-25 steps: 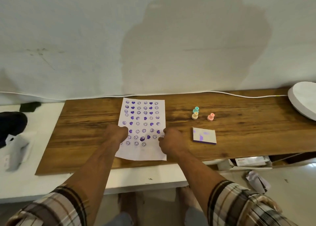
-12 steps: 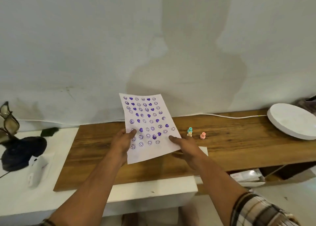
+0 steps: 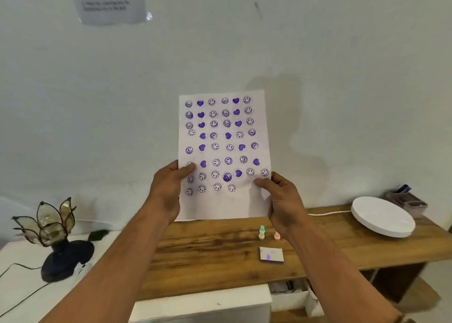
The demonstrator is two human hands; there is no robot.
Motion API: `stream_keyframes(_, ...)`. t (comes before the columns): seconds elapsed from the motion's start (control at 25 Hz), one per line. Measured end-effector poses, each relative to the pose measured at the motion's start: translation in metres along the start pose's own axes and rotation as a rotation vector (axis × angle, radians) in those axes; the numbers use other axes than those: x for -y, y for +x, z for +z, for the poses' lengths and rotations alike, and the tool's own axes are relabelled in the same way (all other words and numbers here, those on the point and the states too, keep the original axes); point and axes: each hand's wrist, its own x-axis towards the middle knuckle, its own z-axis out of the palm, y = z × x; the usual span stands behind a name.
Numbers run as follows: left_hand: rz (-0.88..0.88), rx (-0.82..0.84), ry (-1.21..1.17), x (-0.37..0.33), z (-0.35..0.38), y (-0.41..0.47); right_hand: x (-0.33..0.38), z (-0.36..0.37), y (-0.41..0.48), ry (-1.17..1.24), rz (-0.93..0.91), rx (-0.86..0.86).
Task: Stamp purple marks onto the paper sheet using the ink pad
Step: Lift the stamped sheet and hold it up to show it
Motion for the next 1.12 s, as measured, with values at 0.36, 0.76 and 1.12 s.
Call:
stream_keyframes(0.36, 0.103, 0.048, -0.028, -0.054, 0.020, -0.075, 0.066, 0.011, -0.065, -0.091, -0.171, -0.037)
stream_keyframes(0.76, 0.147, 0.005, -0.002, -0.066, 0.024, -0.093, 0.077, 0.022, -0.082, -0.142, -0.191, -0.080)
stream_keyframes(1.12, 0.185, 0.034, 0.053, -0.052, 0.012, -0.079, 0.072, 0.013, -0.077, -0.252, -0.202, 0.000)
